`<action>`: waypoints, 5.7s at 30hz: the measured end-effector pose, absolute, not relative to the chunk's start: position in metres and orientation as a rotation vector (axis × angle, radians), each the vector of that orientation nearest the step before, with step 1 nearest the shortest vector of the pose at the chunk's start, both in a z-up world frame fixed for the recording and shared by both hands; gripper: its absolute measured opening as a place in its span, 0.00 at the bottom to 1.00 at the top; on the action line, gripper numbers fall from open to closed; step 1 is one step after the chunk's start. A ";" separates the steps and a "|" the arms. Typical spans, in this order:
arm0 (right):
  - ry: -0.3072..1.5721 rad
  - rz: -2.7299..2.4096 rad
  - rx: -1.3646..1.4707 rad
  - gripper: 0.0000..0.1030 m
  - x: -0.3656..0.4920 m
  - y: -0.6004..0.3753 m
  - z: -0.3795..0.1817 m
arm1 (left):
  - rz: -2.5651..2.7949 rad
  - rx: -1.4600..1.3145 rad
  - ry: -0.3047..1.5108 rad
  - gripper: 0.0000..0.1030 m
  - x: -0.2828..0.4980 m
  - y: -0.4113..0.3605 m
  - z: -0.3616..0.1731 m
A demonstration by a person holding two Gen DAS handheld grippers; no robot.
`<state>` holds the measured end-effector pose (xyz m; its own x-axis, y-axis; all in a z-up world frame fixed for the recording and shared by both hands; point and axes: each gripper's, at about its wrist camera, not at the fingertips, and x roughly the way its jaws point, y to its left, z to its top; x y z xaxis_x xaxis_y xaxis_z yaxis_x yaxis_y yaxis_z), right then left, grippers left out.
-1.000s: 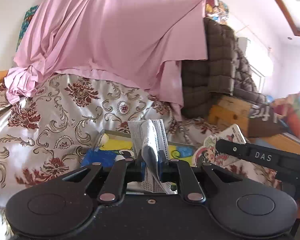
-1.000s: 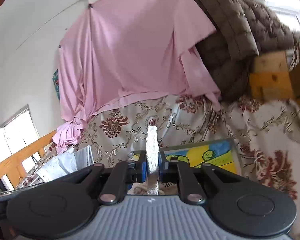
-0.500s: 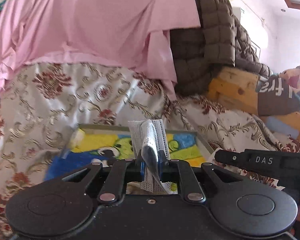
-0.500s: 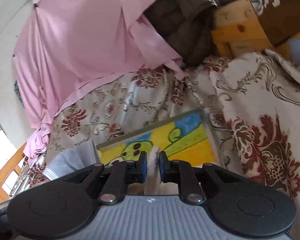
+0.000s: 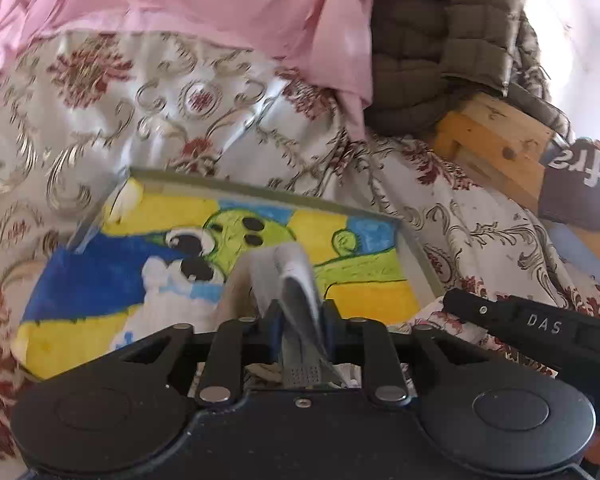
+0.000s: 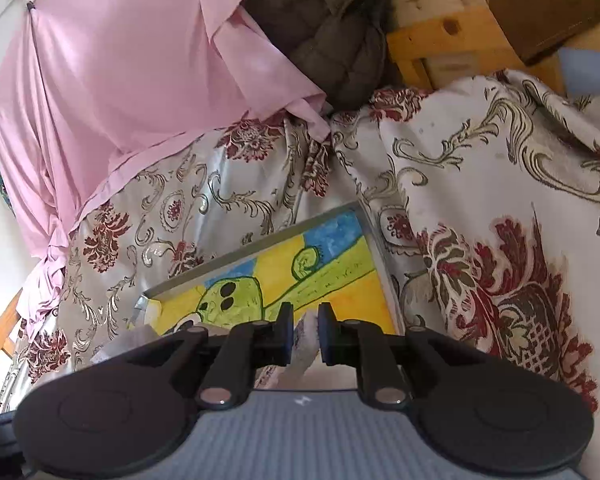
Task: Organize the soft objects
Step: 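Open the left gripper to drop the mask while the right gripper releases the cloth onto the picture, then raise both open grippers away from the framed picture, then move both open grippers down toward the remaining pile of soft items, then grasp the yellow striped sock with the left gripper while the right gripper grasps the black-white striped knit item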
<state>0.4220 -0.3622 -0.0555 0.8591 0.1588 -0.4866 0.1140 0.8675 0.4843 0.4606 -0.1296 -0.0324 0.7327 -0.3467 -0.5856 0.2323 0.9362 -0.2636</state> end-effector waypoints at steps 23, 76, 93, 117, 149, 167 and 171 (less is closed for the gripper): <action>0.457 0.057 0.403 0.93 0.363 -0.348 0.000 | -0.110 -0.183 0.555 0.92 0.398 -0.105 0.011; 0.346 -0.035 0.173 1.00 0.059 -0.257 0.009 | 0.007 -0.101 0.410 0.99 0.076 -0.003 0.012; 0.532 -0.011 0.157 1.00 0.055 -0.240 -0.007 | 0.026 -0.022 0.449 0.99 0.053 -0.015 0.001; 0.696 0.083 0.231 1.00 0.111 -0.248 -0.020 | 0.073 -0.055 0.636 0.99 0.086 -0.008 -0.012; 0.503 0.148 0.066 1.00 0.237 -0.256 -0.029 | -0.284 0.040 0.672 0.99 0.227 -0.018 -0.035; 0.487 0.217 -0.147 0.99 0.301 -0.209 -0.051 | -0.396 0.085 0.648 0.99 0.243 -0.033 -0.060; 0.518 0.210 -0.148 0.96 0.305 -0.207 -0.060 | -0.398 0.039 0.657 0.96 0.246 -0.027 -0.064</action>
<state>0.3050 -0.2070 -0.0595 0.8480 0.1612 -0.5049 -0.2358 0.9679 -0.0870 0.2463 -0.0271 -0.0643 0.7195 -0.3477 -0.6012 0.3718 0.9240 -0.0893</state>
